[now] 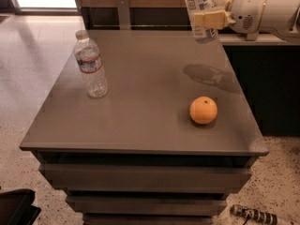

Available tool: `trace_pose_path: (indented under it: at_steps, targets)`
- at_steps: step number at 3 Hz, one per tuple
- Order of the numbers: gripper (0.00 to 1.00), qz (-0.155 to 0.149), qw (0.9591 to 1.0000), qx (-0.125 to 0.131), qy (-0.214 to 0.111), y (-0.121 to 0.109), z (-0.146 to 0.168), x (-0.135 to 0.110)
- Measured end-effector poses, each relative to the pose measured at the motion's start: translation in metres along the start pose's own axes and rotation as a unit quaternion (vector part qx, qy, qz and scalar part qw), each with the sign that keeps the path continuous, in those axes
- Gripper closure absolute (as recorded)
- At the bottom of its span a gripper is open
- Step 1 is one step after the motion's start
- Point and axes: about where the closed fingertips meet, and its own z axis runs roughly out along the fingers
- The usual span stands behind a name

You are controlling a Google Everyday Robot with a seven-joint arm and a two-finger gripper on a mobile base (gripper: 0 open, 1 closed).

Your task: Place blue plastic bottle upright

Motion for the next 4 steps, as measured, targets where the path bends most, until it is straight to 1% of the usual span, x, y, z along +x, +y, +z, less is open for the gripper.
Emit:
trace_pose_path:
  at_steps: [1,2,3,4]
  targets:
    - [1.0,0.008,0.9999,-0.001,0.006,-0.005,0.011,0.011]
    - [1.0,0.025,0.9996,-0.007,-0.004,-0.011,0.02,0.022]
    - [1.0,0.049,0.9985,-0.013,-0.022,-0.02,0.027,0.036]
    - [1.0,0.078,0.9963,-0.012,-0.034,-0.032,0.031,0.055]
